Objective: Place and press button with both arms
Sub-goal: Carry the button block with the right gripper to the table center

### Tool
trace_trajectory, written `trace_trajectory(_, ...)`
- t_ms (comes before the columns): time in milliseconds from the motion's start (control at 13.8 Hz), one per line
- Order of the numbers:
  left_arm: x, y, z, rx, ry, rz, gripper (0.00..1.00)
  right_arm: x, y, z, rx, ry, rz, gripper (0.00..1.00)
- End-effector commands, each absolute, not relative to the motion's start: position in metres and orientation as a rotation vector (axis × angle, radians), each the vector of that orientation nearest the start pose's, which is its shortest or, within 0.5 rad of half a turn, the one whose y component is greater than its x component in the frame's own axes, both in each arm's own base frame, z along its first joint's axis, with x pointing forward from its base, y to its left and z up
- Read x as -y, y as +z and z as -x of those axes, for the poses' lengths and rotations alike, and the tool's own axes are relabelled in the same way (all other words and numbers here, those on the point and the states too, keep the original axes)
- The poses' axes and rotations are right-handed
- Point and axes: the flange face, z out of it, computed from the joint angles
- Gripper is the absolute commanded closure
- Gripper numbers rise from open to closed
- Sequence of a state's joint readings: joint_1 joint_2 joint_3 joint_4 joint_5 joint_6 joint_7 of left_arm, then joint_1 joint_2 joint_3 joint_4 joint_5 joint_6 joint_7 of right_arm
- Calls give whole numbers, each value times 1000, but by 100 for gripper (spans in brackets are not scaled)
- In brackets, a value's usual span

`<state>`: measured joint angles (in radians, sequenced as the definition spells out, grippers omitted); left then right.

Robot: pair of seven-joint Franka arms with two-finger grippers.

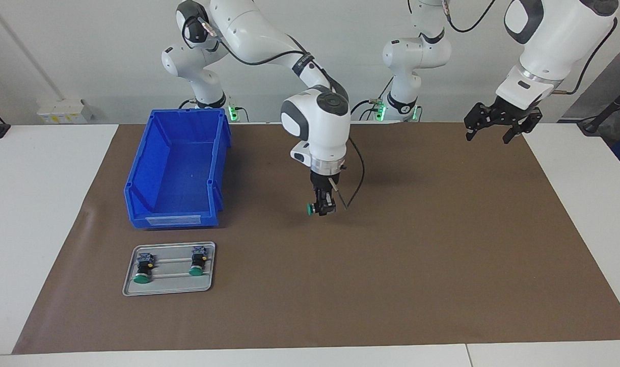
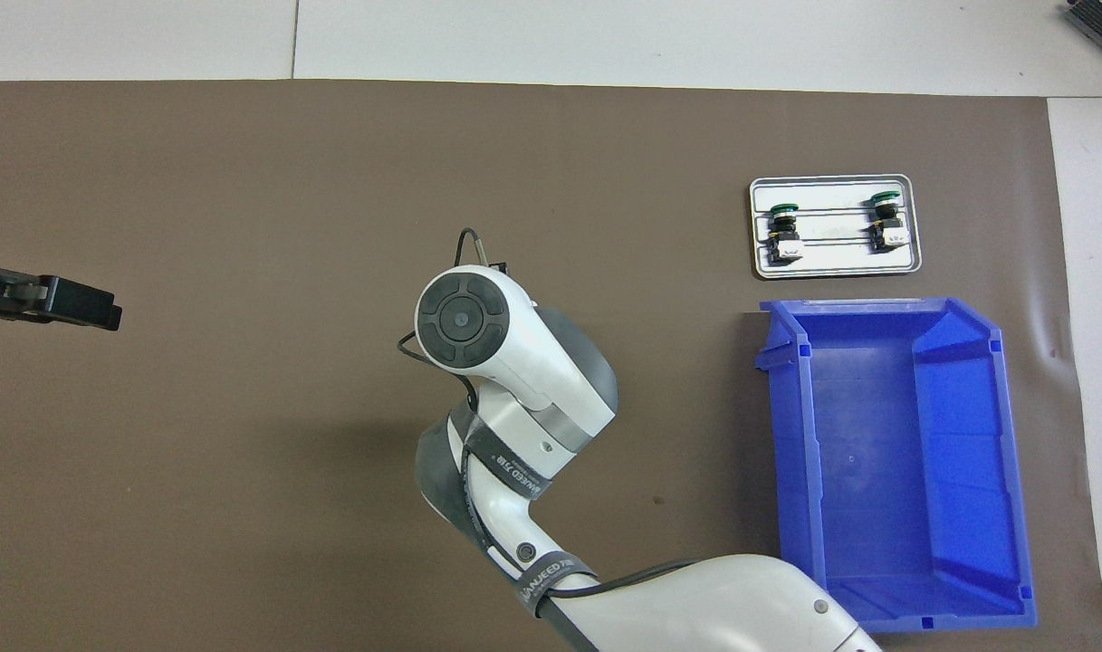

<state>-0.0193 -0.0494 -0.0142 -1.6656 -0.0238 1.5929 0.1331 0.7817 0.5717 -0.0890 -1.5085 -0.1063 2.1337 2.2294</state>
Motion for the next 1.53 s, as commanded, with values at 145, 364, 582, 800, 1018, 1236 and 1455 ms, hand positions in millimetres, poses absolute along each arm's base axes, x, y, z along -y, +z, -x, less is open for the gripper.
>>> trace_trajectory(145, 18, 610, -533, -246, 31, 3145, 0, -461, 313, -517, -2098, -301, 2269, 100)
trace_trajectory(364, 18, 610, -533, -246, 30, 3145, 0, -458, 309, -518, -2120, -297, 2233, 42)
trace_trajectory(582, 18, 610, -532, -246, 28, 3145, 0, -457, 306, -518, -2091, -300, 2237, 0)
trace_trajectory(800, 18, 610, -532, -246, 28, 3145, 0, -449, 341, -526, -1971, -377, 2290, 0)
trace_trajectory(1018, 18, 610, -532, -246, 26, 3145, 0, -395, 413, -555, -1816, -398, 2359, 0)
trace_trajectory(1236, 18, 610, -532, -246, 28, 3145, 0, -332, 458, -582, -1628, -417, 2515, 0)
trace_trajectory(1455, 18, 610, -533, -246, 30, 3145, 0, -258, 483, -605, -1358, -342, 2720, 0)
